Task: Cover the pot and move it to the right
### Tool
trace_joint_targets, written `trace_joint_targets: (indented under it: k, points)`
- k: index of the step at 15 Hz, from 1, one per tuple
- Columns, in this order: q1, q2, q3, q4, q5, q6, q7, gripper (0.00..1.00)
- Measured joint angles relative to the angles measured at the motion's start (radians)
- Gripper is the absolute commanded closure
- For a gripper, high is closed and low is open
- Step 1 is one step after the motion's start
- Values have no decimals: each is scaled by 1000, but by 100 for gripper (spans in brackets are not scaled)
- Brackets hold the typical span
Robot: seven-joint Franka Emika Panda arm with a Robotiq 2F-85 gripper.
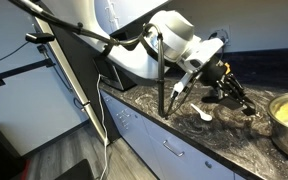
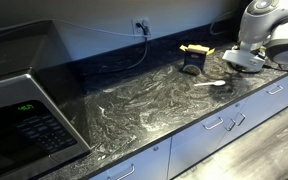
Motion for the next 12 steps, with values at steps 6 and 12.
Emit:
trace_joint_targets:
  k: [6,12]
  points:
    - [-6,-27,3,23,94,-10,-143,0]
    - [-28,-100,40,4,330,-113,-605,0]
